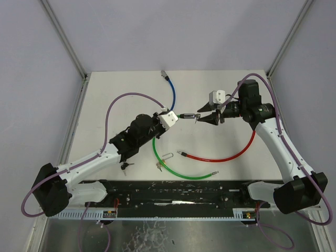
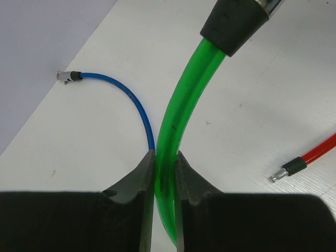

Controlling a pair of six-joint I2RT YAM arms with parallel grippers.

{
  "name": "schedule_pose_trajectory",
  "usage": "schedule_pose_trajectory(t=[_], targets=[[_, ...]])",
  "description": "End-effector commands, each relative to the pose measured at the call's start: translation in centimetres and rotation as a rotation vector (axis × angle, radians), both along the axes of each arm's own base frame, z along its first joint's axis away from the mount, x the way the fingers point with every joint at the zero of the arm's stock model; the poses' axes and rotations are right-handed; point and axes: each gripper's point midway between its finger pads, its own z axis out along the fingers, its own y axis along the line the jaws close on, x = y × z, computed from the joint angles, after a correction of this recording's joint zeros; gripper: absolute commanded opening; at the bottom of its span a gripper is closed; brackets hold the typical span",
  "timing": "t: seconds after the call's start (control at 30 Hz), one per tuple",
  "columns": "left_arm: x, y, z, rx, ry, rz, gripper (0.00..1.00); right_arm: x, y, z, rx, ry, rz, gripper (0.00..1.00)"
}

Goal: Lock with the key
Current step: Adjust the key in the lock.

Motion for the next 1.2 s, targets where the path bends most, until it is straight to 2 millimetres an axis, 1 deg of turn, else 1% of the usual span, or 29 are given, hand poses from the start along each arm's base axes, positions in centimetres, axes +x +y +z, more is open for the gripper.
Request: schedule_pose_trajectory(t=[0.0, 0.17, 0.3, 0.47, 0.63, 0.73, 0.93, 1.17], targets=[[0.7, -0.7, 3.3, -0.081, -0.055, 0.014, 0.01, -1.0, 0.6, 2.2, 0.038, -0.035, 0.045, 0.42], [0.6, -0.7, 3.4, -0.085, -0.056, 0.013, 0.01, -0.9, 0.5, 1.9, 0.028, -0.037, 0.037, 0.39], [0.7, -0.7, 3.5, -0.086, -0.059, 0.015, 0.01, -0.8, 0.5, 1.9, 0.031, -0.025, 0.029, 0.31], [0.8, -0.4, 3.8, -0.095, -0.078, 0.028, 0.01, -0.6, 0.6, 2.1, 0.043, 0.033, -0.006, 0.24], [1.0, -0.2, 4.7, -0.122, -0.118, 0.041, 0.01, 0.3, 0.9, 2.5, 0.074, 0.189, -0.094, 0.19], [1.3, 0.1, 5.2, -0.135, -0.134, 0.064, 0.00, 0.6, 1.2, 2.5, 0.073, 0.319, -0.141, 0.16], [1.7, 0.4, 5.3, -0.135, -0.146, 0.098, 0.00, 1.3, 2.0, 1.2, 0.035, 0.629, -0.242, 0.10], [2.1, 0.9, 4.9, -0.119, -0.155, 0.124, 0.01, 1.6, 2.9, -0.2, 0.012, 0.931, -0.285, 0.09]])
